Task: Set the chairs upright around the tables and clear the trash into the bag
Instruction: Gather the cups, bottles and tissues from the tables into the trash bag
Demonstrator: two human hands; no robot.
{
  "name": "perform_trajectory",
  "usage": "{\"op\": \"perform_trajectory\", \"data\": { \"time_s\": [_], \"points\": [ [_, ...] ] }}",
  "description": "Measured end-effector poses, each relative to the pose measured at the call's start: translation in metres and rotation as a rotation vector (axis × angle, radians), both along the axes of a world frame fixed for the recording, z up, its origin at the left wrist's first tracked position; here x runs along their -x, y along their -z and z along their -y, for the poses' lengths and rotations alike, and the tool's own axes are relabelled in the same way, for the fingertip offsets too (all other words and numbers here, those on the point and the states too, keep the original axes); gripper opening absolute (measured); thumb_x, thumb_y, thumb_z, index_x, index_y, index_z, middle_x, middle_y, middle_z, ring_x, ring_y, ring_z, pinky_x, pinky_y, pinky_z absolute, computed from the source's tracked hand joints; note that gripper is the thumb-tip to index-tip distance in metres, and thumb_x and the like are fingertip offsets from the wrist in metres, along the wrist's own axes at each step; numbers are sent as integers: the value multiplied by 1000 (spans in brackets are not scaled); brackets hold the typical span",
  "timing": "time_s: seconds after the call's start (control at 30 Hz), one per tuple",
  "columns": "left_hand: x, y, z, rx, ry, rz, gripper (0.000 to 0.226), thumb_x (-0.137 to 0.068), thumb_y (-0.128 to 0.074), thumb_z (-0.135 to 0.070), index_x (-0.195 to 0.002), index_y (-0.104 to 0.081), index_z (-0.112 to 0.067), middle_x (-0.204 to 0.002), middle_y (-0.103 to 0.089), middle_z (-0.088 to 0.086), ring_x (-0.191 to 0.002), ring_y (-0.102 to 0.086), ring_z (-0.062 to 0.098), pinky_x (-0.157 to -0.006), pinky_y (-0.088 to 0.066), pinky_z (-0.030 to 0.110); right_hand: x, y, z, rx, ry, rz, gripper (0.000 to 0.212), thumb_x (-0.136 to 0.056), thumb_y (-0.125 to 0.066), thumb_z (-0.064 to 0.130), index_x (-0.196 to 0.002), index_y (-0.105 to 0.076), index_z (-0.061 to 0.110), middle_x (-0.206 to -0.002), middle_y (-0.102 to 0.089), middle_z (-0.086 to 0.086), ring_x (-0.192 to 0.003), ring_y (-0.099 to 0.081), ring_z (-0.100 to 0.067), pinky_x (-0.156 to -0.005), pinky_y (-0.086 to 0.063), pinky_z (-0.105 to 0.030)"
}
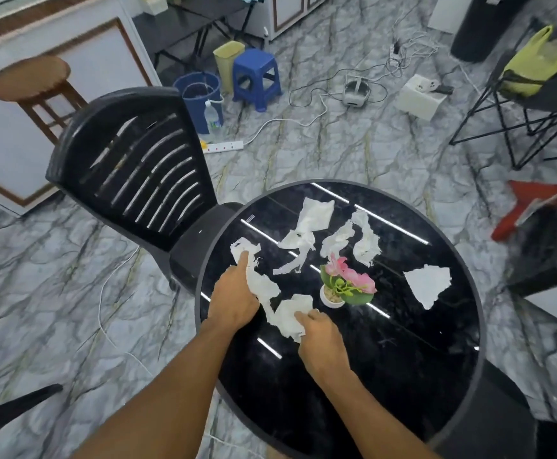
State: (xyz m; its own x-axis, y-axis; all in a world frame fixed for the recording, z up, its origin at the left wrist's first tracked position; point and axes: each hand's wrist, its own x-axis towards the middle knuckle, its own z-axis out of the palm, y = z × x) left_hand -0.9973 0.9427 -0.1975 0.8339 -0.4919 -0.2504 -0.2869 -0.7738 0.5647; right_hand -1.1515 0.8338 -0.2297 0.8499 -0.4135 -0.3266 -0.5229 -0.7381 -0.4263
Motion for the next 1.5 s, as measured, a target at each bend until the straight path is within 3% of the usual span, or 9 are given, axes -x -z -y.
{"op": "perform_trajectory", "data": {
  "time_s": [0.1, 0.2, 0.27, 0.37, 0.5, 0.8, 1.03, 1.2, 1.5],
  "points": [
    [-24, 9, 17, -126, 50, -81, 102, -76, -58, 0, -155, 1, -29, -85, -55, 4, -73, -57, 17, -53, -41, 25, 0, 7, -2, -7, 72, 50, 56, -80, -58, -6, -133, -55, 12, -114, -60, -6, -102, -57, -25, -82, -52, -35],
    [-39, 17, 21, -229, 76, -114, 71, -81, -53, 2, -148, -37, -15, -103, -61, 6, -91, -63, 23, -70, -55, 31, -4, 8, -1, -17, 137, 66, 35, -81, -60, -4, -110, -70, 11, -100, -62, 0, -93, -59, -22, -75, -54, -34],
    [-35, 20, 13, -154, 35, -83, 28, -77, -48, 8, -92, -67, -6, -95, -64, 9, -80, -63, 25, -68, -58, 34, -2, 9, -1, 13, 143, 65, 35, -79, -59, -7, -106, -73, 11, -93, -59, 1, -95, -57, -22, -69, -51, -32],
    [-9, 34, -7, -76, 22, -11, 26, -69, -45, 12, -53, -43, -8, -72, -51, 4, -63, -55, 25, -45, -43, 33, 3, 7, -3, -30, 173, 80, 40, -78, -60, -9, -113, -70, 8, -108, -61, 1, -105, -54, -19, -79, -53, -30],
    [43, 35, -30, 32, 61, 11, 20, -74, -53, 12, -77, -66, -2, -108, -47, -11, -80, -60, 18, -67, -56, 36, 13, -1, -3, -81, 214, 62, 26, -71, -53, -10, -73, -66, 12, -80, -58, 3, -75, -54, -17, -56, -40, -21],
    [133, 1, -4, 19, 317, 42, 15, -68, -44, -6, -63, -57, -13, -69, -54, -5, -63, -52, 13, -59, -49, 37, 104, -38, 24, -194, 414, 193, 41, -67, -57, -7, -45, -41, 25, -51, -41, 11, -46, -37, -7, -42, -29, -15],
    [248, -47, 83, 156, 568, 157, 17, -68, -49, -3, -69, -63, -11, -73, -59, -1, -68, -55, 19, -64, -48, 33, 254, -72, 80, -206, 677, 328, 32, -73, -58, -1, -93, -77, 15, -81, -69, 3, -67, -57, -9, -50, -39, -13],
    [369, -75, 148, 221, 750, 183, 13, -65, -55, -6, -70, -66, -10, -74, -61, -3, -67, -57, 18, -61, -49, 33, 393, -111, 112, -132, 871, 476, 11, -71, -69, -2, -75, -73, 7, -72, -72, -1, -68, -67, -18, -56, -52, -37],
    [602, -151, 238, 486, 1136, 103, 14, -71, -53, -13, -71, -64, -5, -72, -62, 5, -68, -56, 23, -61, -46, 37, 620, -183, 140, 213, 1167, 513, 35, -62, -54, -7, -46, -46, 23, -54, -47, 7, -54, -44, -13, -44, -32, -22]
  ]
}}
